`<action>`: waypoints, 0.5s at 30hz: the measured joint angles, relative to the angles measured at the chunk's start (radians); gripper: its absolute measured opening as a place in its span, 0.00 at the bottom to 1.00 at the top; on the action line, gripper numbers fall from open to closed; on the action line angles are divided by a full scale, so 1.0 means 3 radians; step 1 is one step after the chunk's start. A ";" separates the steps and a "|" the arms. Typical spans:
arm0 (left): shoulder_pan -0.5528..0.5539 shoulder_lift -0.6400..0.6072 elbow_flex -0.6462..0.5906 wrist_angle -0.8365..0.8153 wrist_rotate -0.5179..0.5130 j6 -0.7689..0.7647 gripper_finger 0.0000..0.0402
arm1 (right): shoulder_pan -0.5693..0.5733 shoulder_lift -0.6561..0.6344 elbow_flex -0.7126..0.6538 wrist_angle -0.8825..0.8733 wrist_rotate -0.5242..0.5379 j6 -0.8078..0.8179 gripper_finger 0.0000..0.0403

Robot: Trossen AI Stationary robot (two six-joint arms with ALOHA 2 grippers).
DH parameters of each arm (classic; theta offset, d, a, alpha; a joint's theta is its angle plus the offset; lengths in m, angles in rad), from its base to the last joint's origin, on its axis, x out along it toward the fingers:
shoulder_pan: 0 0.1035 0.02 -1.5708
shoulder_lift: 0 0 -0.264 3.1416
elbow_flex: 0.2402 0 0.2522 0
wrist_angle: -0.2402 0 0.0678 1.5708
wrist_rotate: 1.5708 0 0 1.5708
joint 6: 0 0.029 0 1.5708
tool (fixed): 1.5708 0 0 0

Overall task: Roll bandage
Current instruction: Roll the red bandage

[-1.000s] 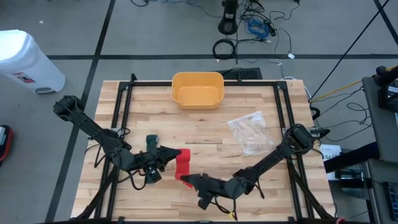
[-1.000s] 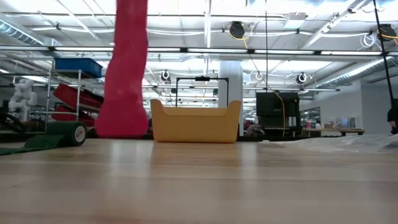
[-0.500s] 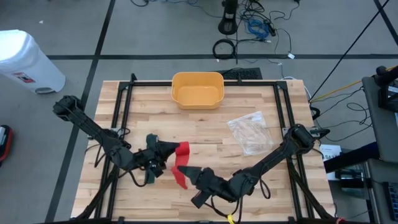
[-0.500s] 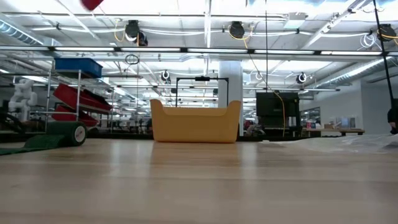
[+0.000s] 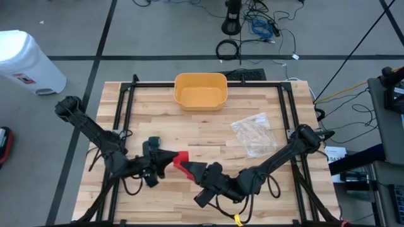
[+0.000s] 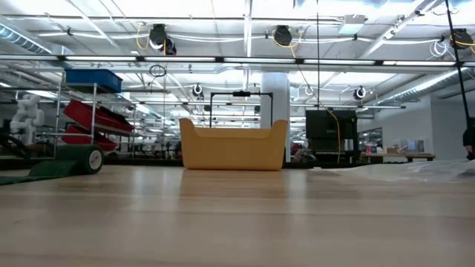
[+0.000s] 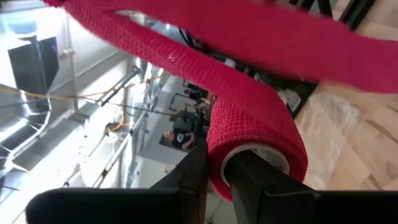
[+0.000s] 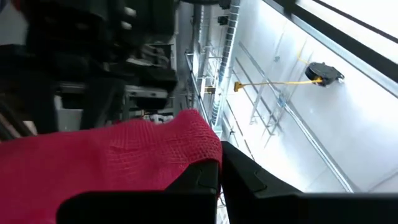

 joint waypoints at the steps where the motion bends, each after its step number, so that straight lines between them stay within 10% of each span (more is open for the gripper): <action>1: -0.0016 0.0000 0.0000 0.0021 0.0006 0.0029 0.14 | 0.0001 -0.0001 0.0035 -0.0002 0.0000 0.0002 0.00; 15: -0.0043 0.0001 0.0000 -0.0084 0.0308 -0.0045 0.14 | -0.0036 -0.0015 0.0367 -0.0527 -0.0017 0.0333 0.00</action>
